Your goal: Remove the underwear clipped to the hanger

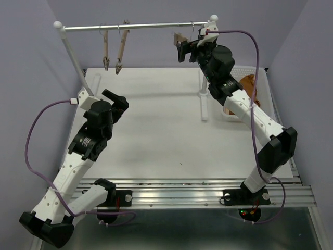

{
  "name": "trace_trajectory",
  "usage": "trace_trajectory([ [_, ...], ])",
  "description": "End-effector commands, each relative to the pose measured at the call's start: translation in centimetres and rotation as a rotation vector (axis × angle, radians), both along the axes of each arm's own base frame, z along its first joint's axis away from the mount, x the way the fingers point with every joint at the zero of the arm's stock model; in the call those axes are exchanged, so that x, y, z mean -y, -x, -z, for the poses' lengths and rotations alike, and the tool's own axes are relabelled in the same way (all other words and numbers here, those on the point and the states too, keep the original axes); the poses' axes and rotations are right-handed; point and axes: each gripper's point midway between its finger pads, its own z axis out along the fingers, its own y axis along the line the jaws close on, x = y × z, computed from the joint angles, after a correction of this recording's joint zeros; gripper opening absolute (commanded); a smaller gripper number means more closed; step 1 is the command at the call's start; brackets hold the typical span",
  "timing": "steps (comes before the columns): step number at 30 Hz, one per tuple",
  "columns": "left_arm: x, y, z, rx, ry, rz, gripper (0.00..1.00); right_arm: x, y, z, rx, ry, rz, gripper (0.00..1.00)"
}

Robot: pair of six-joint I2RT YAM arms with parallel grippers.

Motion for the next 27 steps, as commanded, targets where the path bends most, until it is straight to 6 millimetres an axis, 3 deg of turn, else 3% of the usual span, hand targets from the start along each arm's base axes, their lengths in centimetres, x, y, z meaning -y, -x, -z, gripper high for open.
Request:
trace_trajectory([
  [1,-0.1,0.0,-1.7,0.059,0.012,0.007,0.99,1.1,3.6,-4.0,0.094,-0.038,-0.058,1.00],
  [5,0.1,0.3,-1.6,0.060,0.018,0.021,0.99,2.5,6.0,-4.9,0.099,-0.075,-0.059,1.00],
  [8,0.1,0.5,-1.6,0.069,0.016,0.029,0.99,4.0,7.1,-4.3,0.078,-0.105,-0.025,1.00],
  [12,0.0,0.9,-1.9,0.081,0.022,0.034,0.99,4.2,8.7,-3.4,0.063,-0.102,-0.057,1.00],
  [17,0.2,1.0,-1.7,0.078,0.025,0.052,0.99,3.4,9.7,-4.1,0.102,-0.103,-0.123,1.00],
  [20,0.6,1.2,-1.6,0.075,0.030,0.072,0.99,2.6,8.8,-4.4,0.109,-0.097,-0.136,1.00],
  [24,0.6,1.5,-1.5,0.077,0.032,0.080,0.99,2.7,7.8,-6.3,0.158,-0.118,-0.105,1.00],
  [27,0.3,1.8,-1.6,0.077,0.026,0.074,0.99,2.8,6.0,-7.6,0.208,-0.111,-0.043,1.00],
])
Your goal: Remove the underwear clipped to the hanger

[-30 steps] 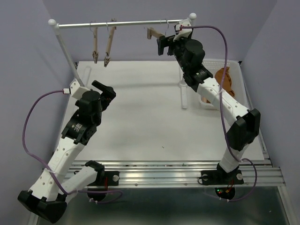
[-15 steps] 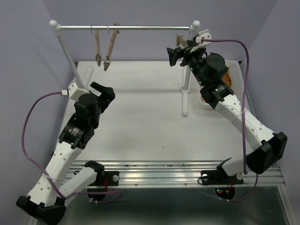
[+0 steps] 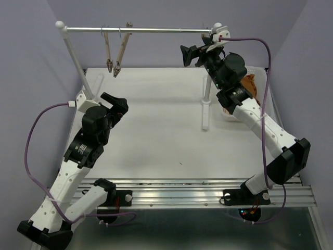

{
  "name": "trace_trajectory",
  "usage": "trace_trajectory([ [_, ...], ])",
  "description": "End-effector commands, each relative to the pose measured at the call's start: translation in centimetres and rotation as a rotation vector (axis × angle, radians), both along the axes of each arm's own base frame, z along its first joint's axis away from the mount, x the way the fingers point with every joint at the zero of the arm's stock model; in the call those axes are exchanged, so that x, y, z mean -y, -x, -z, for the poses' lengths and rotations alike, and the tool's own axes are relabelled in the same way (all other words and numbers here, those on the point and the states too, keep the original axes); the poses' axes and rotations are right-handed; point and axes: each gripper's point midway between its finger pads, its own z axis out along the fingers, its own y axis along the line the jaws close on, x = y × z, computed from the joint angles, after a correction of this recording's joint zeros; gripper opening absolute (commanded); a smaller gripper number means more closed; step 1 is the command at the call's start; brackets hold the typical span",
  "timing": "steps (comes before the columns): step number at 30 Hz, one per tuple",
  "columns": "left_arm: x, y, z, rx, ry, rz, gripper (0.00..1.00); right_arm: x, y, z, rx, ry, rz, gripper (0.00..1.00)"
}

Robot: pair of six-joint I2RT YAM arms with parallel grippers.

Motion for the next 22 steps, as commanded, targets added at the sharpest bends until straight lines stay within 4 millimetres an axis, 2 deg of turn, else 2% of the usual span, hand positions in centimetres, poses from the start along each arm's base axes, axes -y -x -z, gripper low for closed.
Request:
trace_trajectory([
  [1,-0.5,0.5,-0.6,0.030,-0.010,-0.006,0.99,0.3,-2.0,-4.1,0.127,-0.041,0.077,1.00],
  [2,-0.7,0.5,-0.7,0.032,-0.013,-0.010,0.99,0.9,-2.3,-5.7,0.157,-0.052,0.115,1.00],
  [6,-1.1,1.0,-0.7,0.032,-0.016,-0.022,0.99,1.1,-4.4,-5.6,0.138,-0.073,0.182,1.00],
  [10,-1.9,1.5,-0.7,0.024,-0.027,-0.052,0.99,2.6,-4.4,-4.2,0.027,-0.139,0.241,1.00],
  [11,-2.0,1.6,-0.7,0.024,-0.041,-0.048,0.99,3.0,-4.4,-2.9,-0.033,-0.129,0.259,1.00],
  [12,-2.0,1.7,-0.9,0.030,-0.049,-0.042,0.99,4.0,-3.4,-3.5,-0.048,-0.154,0.277,1.00],
  [14,-2.2,2.1,-1.4,0.038,-0.059,-0.037,0.99,4.6,-2.7,-0.7,-0.136,-0.157,0.289,1.00],
  [17,-3.3,2.7,-1.7,0.036,-0.082,-0.079,0.99,7.0,0.0,1.2,-0.167,-0.184,0.328,1.00],
  [19,-3.7,3.1,-2.4,0.047,-0.091,-0.084,0.99,8.3,1.7,1.5,-0.168,-0.205,0.340,1.00],
  [22,-4.2,3.4,-3.2,0.055,-0.112,-0.098,0.99,9.3,3.2,0.5,-0.147,-0.225,0.345,1.00],
])
